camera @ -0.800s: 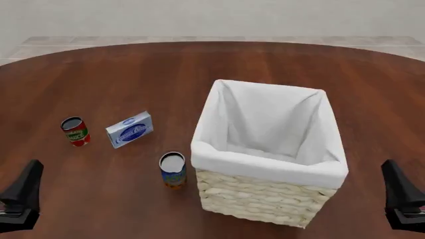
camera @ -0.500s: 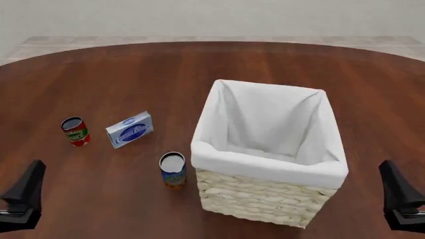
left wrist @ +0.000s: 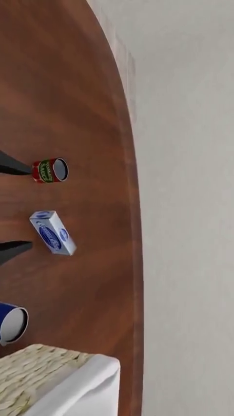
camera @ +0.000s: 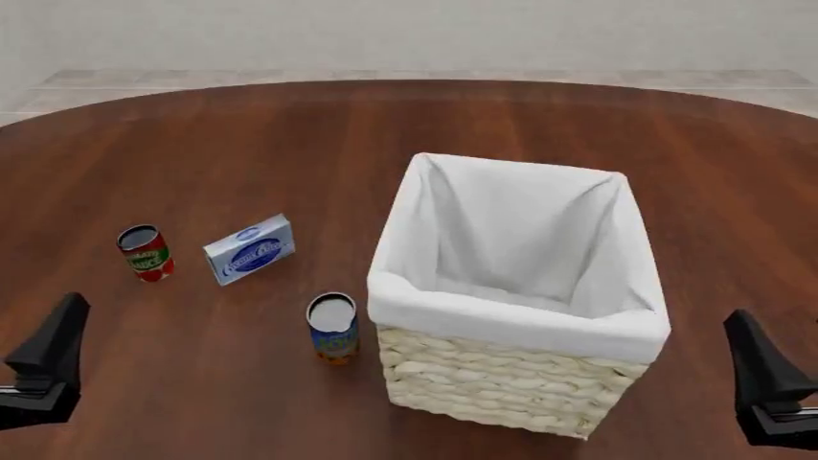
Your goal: Pick up the tomato sauce, and put it in the basket.
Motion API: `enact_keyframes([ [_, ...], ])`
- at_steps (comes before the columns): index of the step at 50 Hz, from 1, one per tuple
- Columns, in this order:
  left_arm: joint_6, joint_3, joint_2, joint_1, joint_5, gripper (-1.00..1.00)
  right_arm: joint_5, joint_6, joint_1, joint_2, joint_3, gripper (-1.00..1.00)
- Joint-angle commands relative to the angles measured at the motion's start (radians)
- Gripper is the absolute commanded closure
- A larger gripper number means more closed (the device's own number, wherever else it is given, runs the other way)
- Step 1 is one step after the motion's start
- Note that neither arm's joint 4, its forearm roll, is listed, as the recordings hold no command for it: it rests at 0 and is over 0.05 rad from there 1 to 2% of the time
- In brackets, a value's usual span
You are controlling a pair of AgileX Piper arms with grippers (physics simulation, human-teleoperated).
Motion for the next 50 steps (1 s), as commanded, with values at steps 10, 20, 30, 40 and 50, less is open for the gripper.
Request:
enact_keyframes([
  [10, 0.022, -0.203, 0.341, -0.002, -0.115, -1.00, 0.000, -0.005, 0.012, 0.007, 0.000, -1.00],
  [20, -0.016, -0.337, 0.542, 0.072, -0.103, -1.00, -0.002, -0.006, 0.018, 0.013, 0.000, -1.00],
  [30, 0.027, -0.445, 0.701, 0.147, -0.060, -1.00, -0.001, -0.010, 0.023, 0.013, 0.000, -1.00],
  [40, 0.044, -0.537, 0.779, 0.174, 0.029, -1.00, 0.005, -0.013, 0.028, 0.014, 0.000, -1.00],
  [50, 0.029, -0.614, 0.864, 0.174, 0.088, -1.00, -0.001, -0.011, 0.029, 0.023, 0.000, -1.00],
])
